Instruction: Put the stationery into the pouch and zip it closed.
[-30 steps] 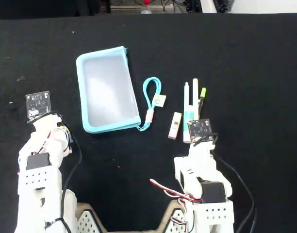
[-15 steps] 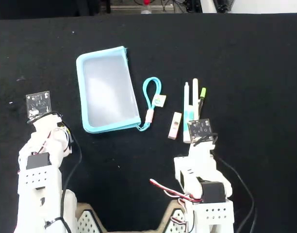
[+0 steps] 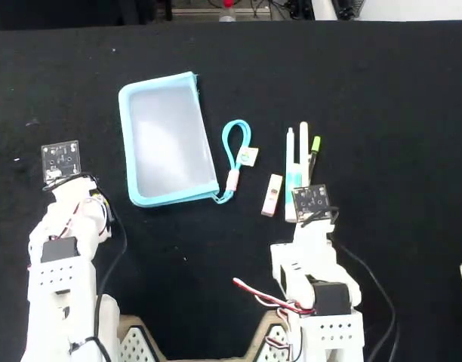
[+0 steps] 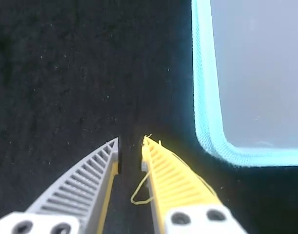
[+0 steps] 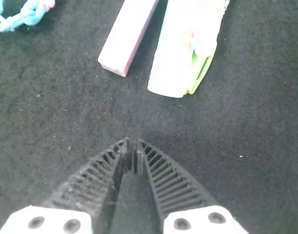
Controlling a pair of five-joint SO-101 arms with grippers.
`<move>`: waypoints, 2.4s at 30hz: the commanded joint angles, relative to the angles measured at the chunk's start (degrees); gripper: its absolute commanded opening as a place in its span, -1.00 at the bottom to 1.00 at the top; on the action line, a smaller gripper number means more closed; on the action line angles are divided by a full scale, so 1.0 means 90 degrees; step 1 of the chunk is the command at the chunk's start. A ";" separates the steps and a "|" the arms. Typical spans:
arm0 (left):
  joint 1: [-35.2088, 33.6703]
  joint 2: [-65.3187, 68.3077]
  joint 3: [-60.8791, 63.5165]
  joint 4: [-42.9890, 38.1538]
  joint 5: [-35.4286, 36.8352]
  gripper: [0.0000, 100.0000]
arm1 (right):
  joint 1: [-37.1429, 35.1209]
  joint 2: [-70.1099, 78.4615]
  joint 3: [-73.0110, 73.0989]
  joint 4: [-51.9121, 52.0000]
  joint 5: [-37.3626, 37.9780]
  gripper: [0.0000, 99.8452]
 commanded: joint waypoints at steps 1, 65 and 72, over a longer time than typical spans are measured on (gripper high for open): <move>0.0083 0.0410 -0.0405 -0.0107 -0.0059 -0.82 | 0.0068 -0.0620 -0.0044 0.0039 -0.0010 -0.98; 0.0044 0.2745 -0.1441 -0.0098 -0.0059 -0.83 | 0.0068 -0.0620 -0.0044 0.0039 -0.0049 -0.97; 0.0044 0.2745 -0.1441 -0.0098 -0.0059 -0.83 | 0.0068 -0.0620 -0.0044 -0.0264 0.0000 -0.97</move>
